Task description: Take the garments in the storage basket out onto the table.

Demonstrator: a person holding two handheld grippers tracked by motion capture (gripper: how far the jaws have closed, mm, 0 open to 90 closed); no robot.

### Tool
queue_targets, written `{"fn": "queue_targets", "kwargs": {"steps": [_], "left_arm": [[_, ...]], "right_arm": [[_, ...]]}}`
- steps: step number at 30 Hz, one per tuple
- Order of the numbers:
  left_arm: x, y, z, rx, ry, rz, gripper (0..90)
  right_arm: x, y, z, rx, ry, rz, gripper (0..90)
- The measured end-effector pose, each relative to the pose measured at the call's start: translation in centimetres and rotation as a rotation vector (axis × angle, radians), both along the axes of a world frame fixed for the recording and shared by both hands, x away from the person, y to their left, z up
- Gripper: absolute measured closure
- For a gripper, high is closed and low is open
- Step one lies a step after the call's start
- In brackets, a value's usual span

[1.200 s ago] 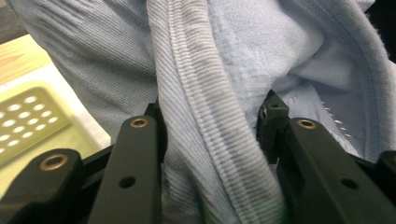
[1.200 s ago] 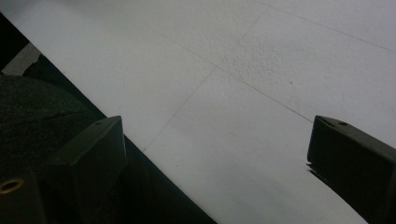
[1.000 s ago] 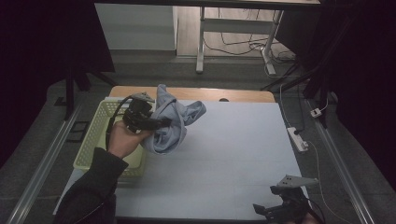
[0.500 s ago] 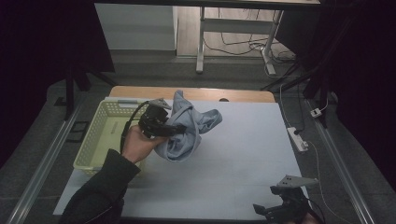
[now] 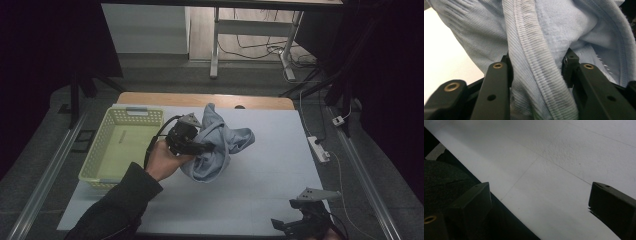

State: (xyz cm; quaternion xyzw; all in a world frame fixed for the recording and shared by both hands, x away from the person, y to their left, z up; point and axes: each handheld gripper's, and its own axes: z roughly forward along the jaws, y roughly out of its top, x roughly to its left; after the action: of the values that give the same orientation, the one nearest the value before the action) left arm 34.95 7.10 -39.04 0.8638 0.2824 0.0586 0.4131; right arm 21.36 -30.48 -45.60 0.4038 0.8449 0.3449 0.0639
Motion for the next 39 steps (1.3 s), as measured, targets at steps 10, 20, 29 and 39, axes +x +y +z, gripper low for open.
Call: {"fn": "queue_targets", "kwargs": {"steps": [10,20,29,39], "left_arm": [[0.0,-1.8,-1.7,0.026,-0.006,-0.026,60.8],[0.6,-2.6,-3.5,0.049,0.007,-0.027,60.8],[1.3,-3.3,-5.3,0.062,0.022,-0.019,60.5],[1.8,-4.0,-7.4,0.102,0.036,-0.021,60.1]], "right_arm": [[0.0,0.0,0.0,0.001,0.0,0.0,3.9],[0.0,0.0,0.0,0.001,0.001,0.001,4.0],[0.0,0.0,0.0,0.0,0.004,0.001,4.0],[0.0,0.0,0.0,0.002,0.005,0.001,4.0]]}}
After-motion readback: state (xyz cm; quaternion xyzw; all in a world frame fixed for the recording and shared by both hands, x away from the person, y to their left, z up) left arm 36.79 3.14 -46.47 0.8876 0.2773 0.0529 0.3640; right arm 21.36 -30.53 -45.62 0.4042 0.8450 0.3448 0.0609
